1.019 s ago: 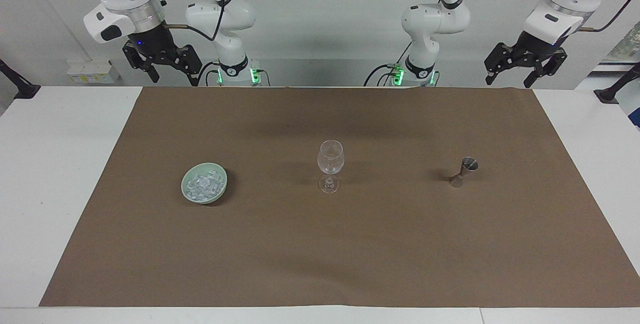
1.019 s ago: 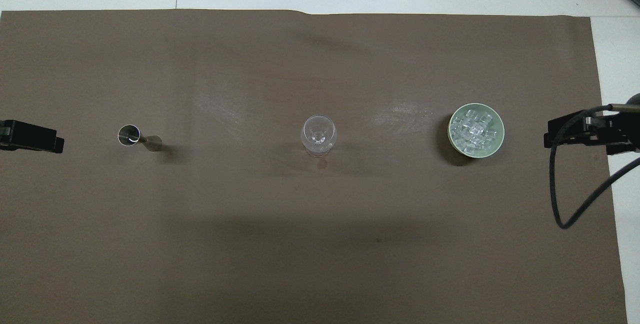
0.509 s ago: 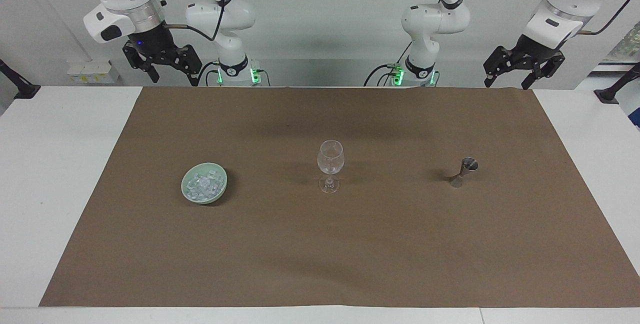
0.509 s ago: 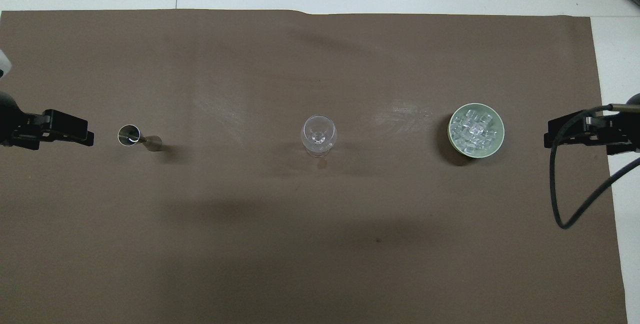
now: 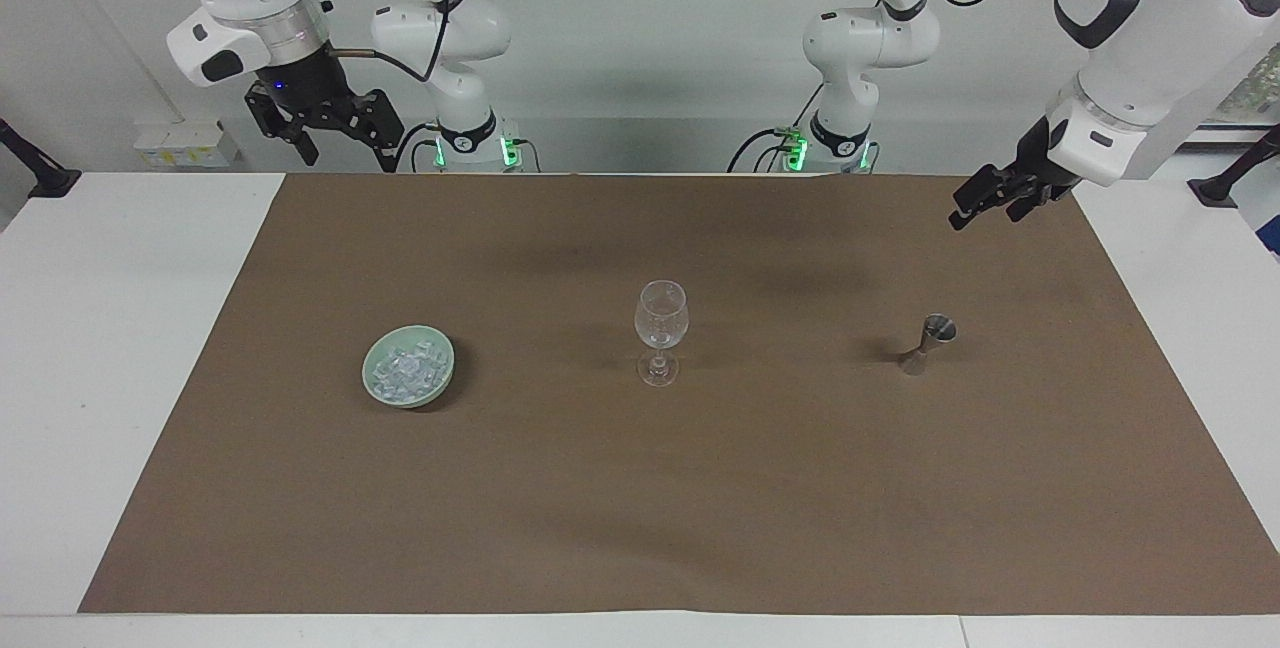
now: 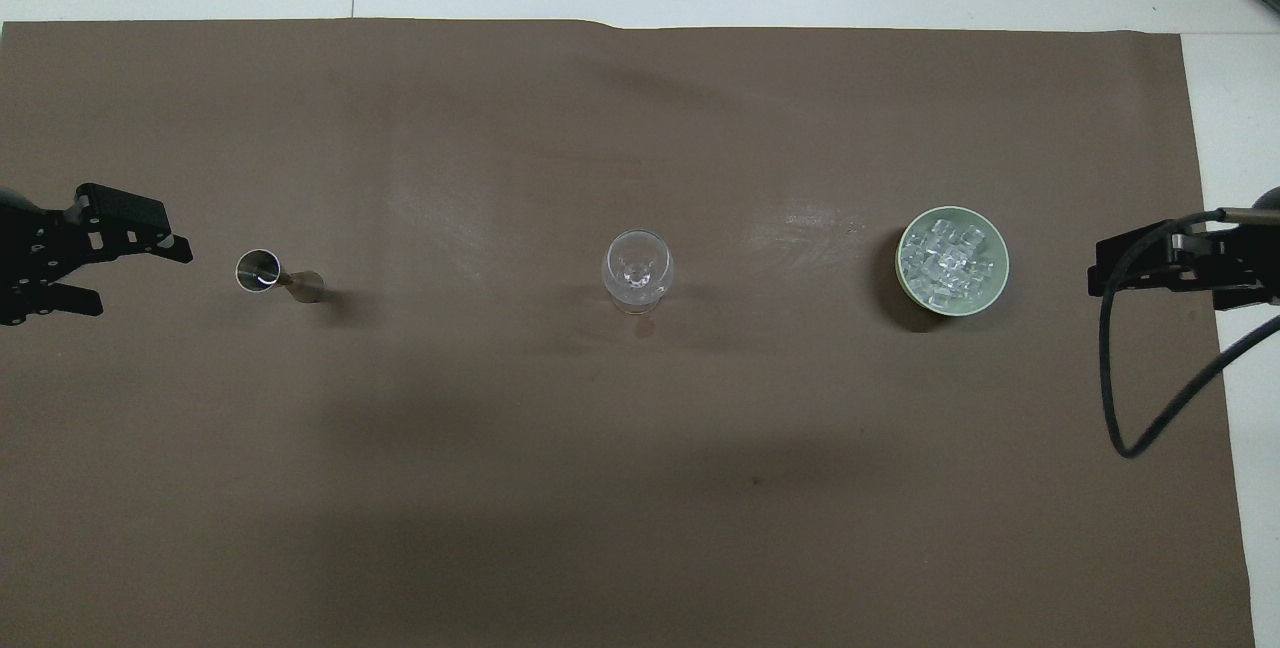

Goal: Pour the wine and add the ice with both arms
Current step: 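Open the left gripper and move it toward the small dark bottle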

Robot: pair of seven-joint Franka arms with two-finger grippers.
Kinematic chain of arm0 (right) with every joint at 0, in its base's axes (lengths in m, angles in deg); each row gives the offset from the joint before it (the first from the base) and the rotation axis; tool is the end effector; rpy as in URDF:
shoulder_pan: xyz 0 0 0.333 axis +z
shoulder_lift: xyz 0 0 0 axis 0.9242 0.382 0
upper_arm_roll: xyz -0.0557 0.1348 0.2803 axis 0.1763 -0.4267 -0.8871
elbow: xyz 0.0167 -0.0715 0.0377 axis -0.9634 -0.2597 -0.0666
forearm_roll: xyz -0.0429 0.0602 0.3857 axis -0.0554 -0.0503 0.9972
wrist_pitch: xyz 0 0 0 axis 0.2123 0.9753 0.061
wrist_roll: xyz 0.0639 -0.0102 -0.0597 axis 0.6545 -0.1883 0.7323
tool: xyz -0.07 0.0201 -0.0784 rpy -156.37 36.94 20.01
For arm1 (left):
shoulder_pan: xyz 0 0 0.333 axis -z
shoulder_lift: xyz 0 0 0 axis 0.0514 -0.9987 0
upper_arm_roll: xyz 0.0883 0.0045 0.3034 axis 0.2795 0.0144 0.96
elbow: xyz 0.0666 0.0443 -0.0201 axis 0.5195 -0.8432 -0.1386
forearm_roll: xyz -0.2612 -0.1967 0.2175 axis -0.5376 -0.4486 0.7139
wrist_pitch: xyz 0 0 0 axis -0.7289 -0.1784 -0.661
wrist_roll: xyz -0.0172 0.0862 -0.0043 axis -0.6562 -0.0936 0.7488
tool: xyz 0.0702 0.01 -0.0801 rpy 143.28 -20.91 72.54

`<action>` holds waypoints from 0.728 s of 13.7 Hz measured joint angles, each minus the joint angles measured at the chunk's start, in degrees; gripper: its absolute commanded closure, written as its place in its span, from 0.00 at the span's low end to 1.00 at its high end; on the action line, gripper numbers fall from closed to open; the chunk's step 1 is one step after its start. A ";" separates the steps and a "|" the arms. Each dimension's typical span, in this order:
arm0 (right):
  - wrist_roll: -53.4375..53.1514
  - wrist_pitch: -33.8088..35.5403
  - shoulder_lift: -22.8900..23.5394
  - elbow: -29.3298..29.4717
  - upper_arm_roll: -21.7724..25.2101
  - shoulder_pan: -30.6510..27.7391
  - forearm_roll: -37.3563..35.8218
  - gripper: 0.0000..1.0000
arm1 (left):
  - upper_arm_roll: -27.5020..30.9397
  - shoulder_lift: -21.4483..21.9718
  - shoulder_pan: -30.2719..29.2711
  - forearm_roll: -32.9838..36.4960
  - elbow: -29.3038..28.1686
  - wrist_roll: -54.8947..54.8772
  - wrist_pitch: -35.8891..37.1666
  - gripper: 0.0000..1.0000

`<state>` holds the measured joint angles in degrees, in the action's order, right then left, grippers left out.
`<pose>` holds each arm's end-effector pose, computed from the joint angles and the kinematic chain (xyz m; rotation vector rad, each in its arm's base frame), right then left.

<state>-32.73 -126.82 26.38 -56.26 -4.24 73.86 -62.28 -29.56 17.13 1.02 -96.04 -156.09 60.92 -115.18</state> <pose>0.5327 0.0210 0.6591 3.1337 -0.2059 -0.0781 0.5508 -0.0047 0.5750 2.8291 0.6911 -0.1580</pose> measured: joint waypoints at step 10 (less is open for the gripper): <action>0.00 0.00 0.00 0.00 0.00 0.00 0.00 0.00 | 0.65 -2.92 -4.66 -14.08 -2.60 25.87 -0.18 0.00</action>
<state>-32.73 -126.82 26.38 -56.26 -4.24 73.86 -62.28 -28.91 14.21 -3.65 -110.12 -158.69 86.78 -115.37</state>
